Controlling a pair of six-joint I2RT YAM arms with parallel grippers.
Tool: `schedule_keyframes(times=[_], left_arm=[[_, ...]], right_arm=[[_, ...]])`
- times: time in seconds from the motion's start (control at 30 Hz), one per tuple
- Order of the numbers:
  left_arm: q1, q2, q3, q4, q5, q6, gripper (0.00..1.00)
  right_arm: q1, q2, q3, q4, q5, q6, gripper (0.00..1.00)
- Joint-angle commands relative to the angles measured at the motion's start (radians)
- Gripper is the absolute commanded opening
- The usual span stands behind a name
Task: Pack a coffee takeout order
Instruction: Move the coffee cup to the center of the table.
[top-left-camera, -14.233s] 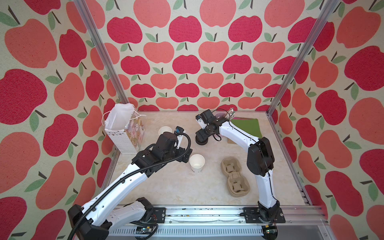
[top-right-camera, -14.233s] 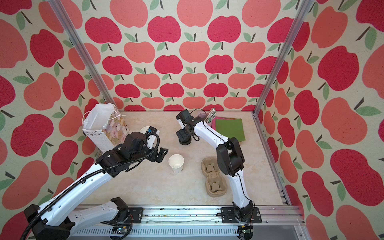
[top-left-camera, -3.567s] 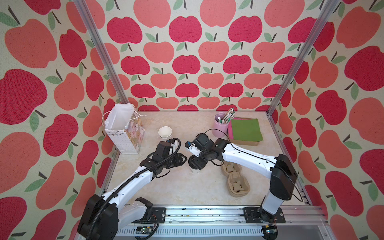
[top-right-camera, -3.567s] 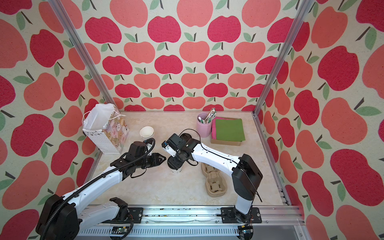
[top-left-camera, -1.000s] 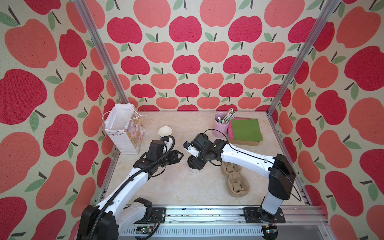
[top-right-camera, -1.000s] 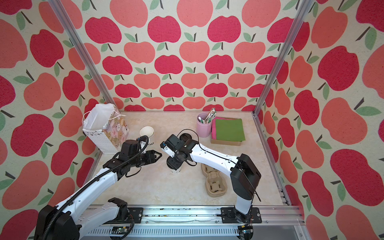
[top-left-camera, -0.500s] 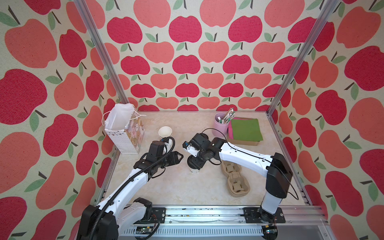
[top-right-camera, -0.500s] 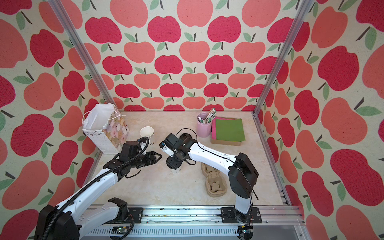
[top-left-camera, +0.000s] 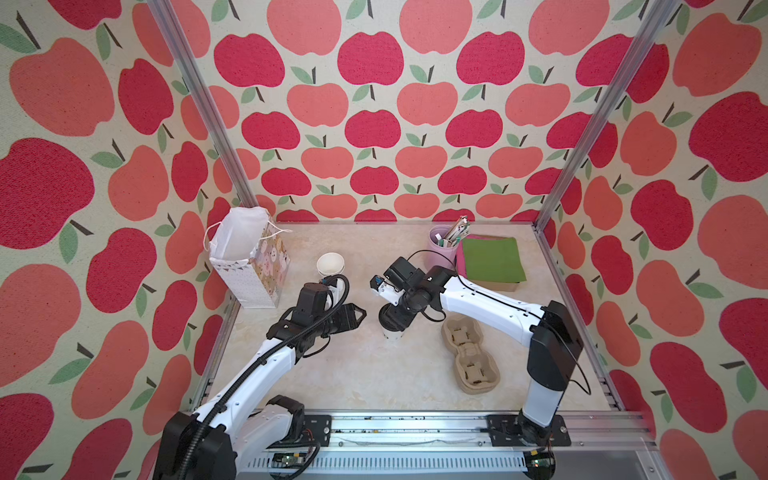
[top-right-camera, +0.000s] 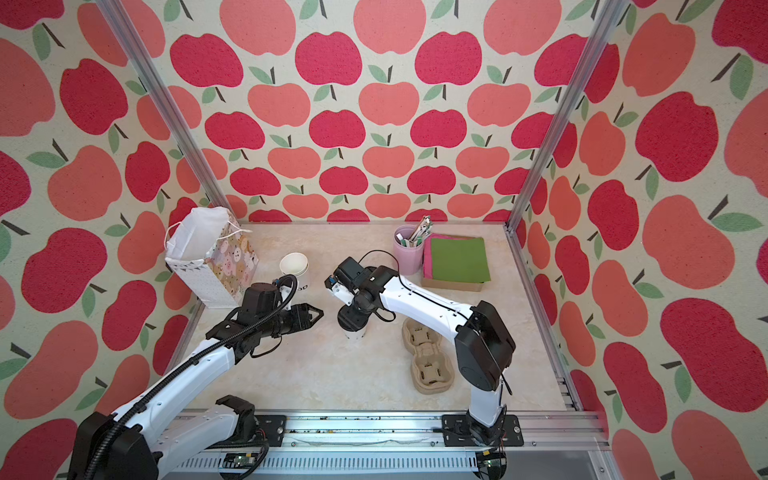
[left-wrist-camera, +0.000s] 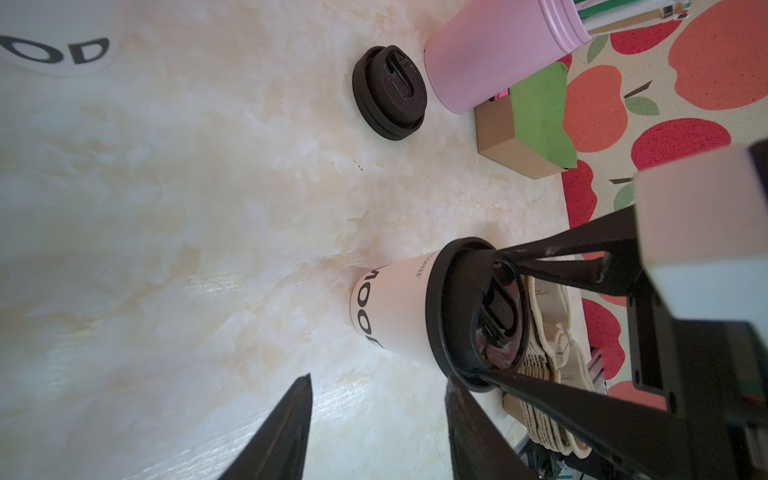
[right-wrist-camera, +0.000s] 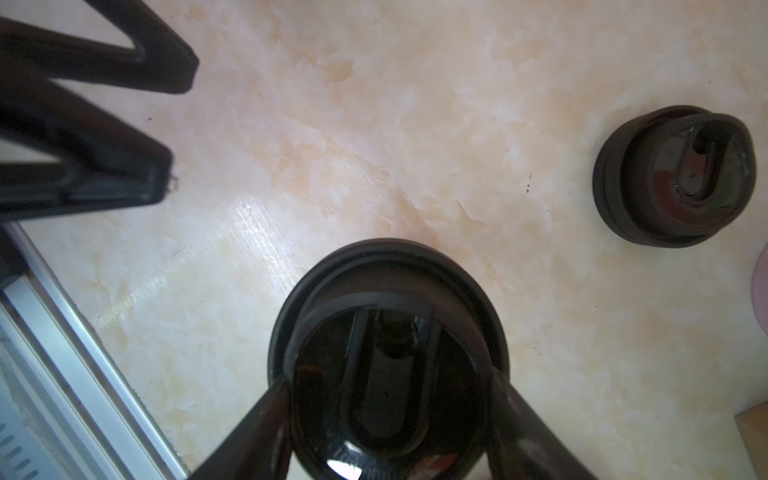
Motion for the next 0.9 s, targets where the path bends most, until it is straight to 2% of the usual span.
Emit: schedule_keyframes(times=[0.0, 0.17, 0.87], left_arm=[[0.007, -0.016, -0.012, 0.001, -0.006, -0.003, 0.54], [0.007, -0.015, -0.016, 0.004, -0.006, -0.004, 0.54], [0.01, -0.009, -0.005, 0.002, -0.005, -0.002, 0.55]], right_arm=[[-0.042, 0.089, -0.056, -0.193, 0.084, -0.028, 0.61], [-0.088, 0.077, -0.062, -0.177, 0.089, -0.044, 0.61], [-0.397, 0.045, -0.116, -0.141, 0.105, -0.105, 0.61]])
